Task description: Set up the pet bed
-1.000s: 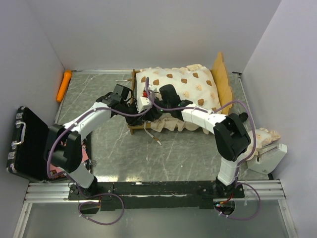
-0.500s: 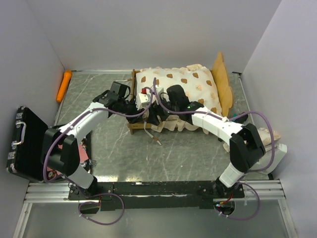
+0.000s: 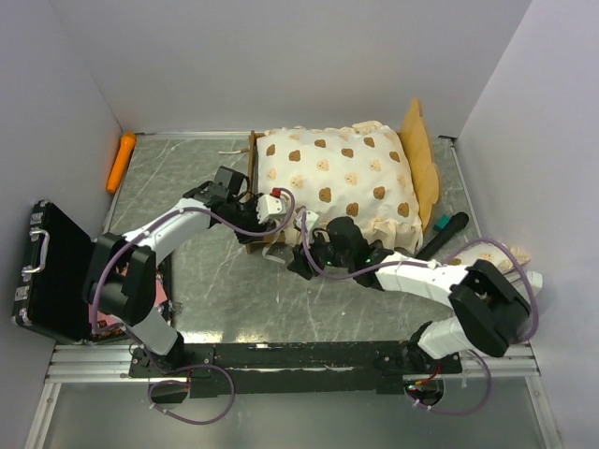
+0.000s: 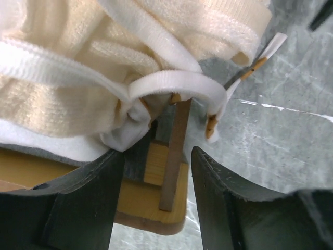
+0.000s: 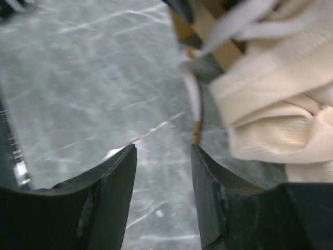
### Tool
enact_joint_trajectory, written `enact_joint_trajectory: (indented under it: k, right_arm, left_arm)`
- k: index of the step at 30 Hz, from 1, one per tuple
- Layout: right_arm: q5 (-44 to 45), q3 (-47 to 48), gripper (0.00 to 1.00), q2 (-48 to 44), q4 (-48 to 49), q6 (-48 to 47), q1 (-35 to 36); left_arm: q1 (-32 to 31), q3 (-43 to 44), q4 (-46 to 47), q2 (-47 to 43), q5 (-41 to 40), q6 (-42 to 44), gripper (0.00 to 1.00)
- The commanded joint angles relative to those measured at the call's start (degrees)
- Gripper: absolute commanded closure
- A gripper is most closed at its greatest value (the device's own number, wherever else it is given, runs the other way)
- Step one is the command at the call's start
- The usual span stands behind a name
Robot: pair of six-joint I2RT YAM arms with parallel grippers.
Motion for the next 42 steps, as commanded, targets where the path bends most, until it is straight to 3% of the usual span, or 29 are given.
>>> enact_joint_trajectory:
  k: [1,4,10,17,23,29,34,37,42]
  right_arm:
    - [5.4,-1.8,0.5,3.8,14.9,0.8,-0.1]
    - [6.2,-4.8,0.61,7.2,24.3,6.1,0.0]
    - [9.8,-9.5,0.61,15.0,41.6,13.8,0.7]
    - [9.3,-10.0,0.61,16.0,41.8,13.3,0.5]
    - [9.3,-10.7,0.6,14.0,39.5,11.9,-0.1]
    - [8.9,-11.7,0.59,12.4,38.9,11.7,-1.0]
    - [8.6,-11.2,0.59,12.7,38.1,11.6,-1.2]
    - [8.5,-10.7,0.58,12.7,37.4,11.7,-1.2]
    - [8.5,-11.3,0.58,12.6,37.3,11.6,-1.3]
  left_arm:
    - [0.1,0.5,-2.5,2.7,0.6,3.5,0.41]
    - [0.0,0.6,-2.7,3.8,0.8,4.1,0.42]
    - [-1.2,1.0,-3.6,7.2,-0.7,6.3,0.44]
    - [-2.3,0.7,-2.2,8.1,0.3,7.3,0.43]
    - [-2.2,7.0,-17.0,5.4,12.0,16.1,0.34]
    - [-2.7,7.6,-15.9,6.6,7.8,14.8,0.32]
    - [-5.3,8.3,-12.0,12.5,2.2,9.5,0.38]
    - [-5.7,8.8,-8.9,16.8,-0.8,5.7,0.52]
    - [-4.2,10.4,-10.7,19.0,-0.9,4.7,0.97]
